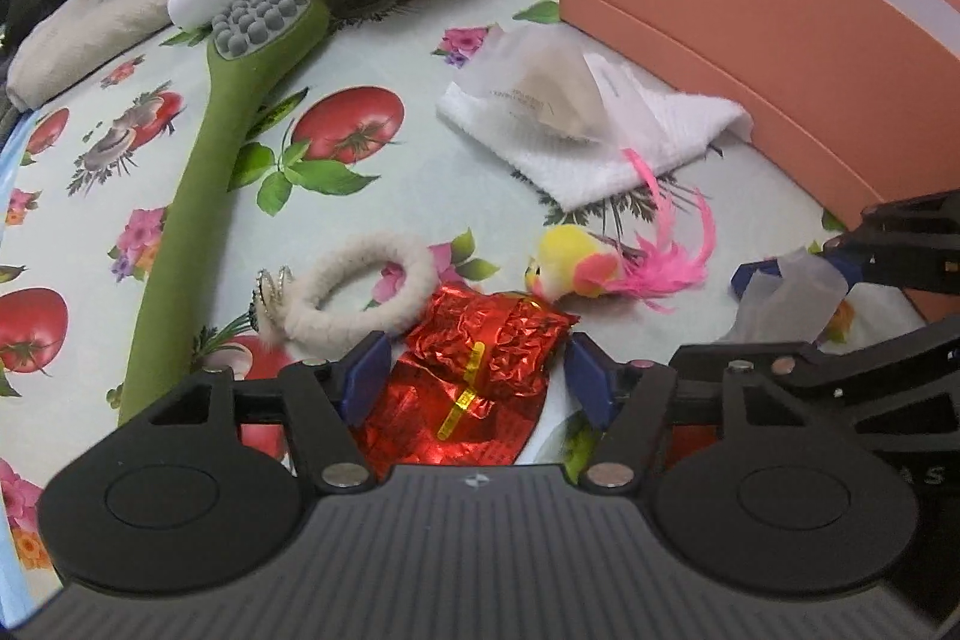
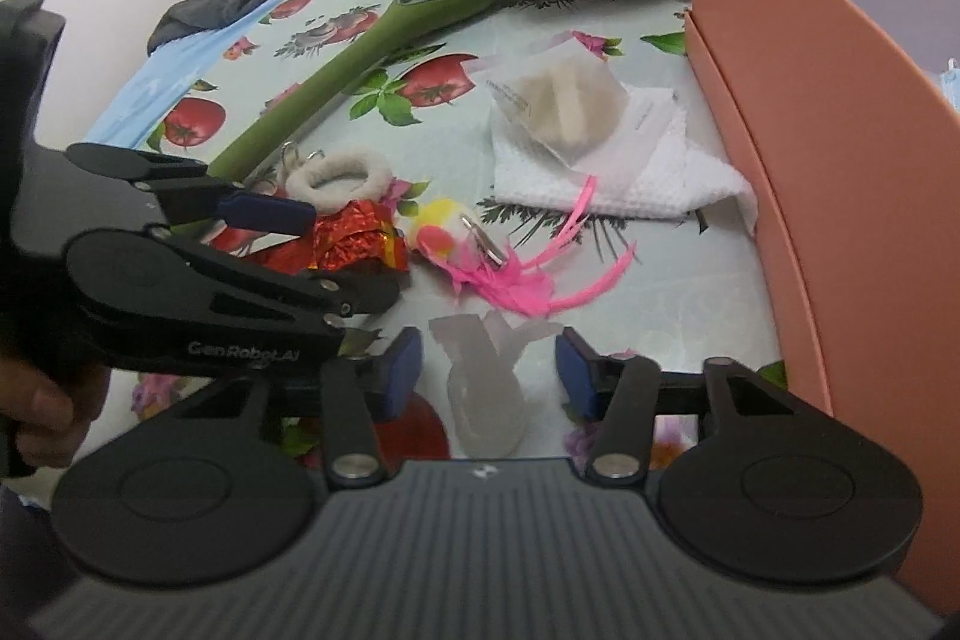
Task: Organize soft objects
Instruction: 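Grasp the red foil package with the left gripper while the right gripper grasps the clear plastic cup, then carry the red foil package and clear cup over the pink box with both tools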
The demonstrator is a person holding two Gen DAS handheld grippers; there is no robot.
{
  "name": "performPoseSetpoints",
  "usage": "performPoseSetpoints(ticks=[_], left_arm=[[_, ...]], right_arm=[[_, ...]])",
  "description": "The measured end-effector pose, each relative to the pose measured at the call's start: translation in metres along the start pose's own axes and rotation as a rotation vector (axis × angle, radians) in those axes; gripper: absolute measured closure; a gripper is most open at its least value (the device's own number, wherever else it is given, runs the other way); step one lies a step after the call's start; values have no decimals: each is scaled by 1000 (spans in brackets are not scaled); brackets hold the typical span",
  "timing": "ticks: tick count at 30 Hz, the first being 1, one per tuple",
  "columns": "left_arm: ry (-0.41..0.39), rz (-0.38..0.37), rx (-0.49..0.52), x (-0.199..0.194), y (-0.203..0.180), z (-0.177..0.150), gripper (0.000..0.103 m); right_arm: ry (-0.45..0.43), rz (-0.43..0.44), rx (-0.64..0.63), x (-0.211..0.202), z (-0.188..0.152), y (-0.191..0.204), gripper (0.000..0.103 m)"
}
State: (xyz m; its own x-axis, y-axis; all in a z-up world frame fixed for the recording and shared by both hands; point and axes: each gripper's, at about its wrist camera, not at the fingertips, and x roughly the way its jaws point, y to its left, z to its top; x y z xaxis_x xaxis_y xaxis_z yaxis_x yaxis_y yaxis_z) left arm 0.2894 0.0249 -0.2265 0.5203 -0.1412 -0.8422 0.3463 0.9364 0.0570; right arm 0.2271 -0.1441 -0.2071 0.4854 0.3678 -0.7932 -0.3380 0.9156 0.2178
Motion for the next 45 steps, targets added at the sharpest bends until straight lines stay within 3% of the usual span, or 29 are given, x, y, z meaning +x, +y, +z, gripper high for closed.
performPoseSetpoints(ticks=[3,4,16,28,41,45], left_arm=[[-20,-10,-25,-4,-4,0,39],[-26,-11,-35,-5,-6,0,44],[-37,5,-203,-36,-11,-22,46],[-105,11,-422,-93,-8,-42,46],[-257,-36,-440,-176,-43,-26,46],[-285,-82,-452,-206,-51,-24,46]], right_arm=[[-9,-4,-5,-2,2,0,69],[-15,-6,-14,-5,2,1,71],[-58,-10,-34,-33,-6,9,85],[-130,-43,-64,-69,-9,22,87],[-259,-92,-50,-151,0,35,87],[-315,-107,-51,-181,-1,40,87]])
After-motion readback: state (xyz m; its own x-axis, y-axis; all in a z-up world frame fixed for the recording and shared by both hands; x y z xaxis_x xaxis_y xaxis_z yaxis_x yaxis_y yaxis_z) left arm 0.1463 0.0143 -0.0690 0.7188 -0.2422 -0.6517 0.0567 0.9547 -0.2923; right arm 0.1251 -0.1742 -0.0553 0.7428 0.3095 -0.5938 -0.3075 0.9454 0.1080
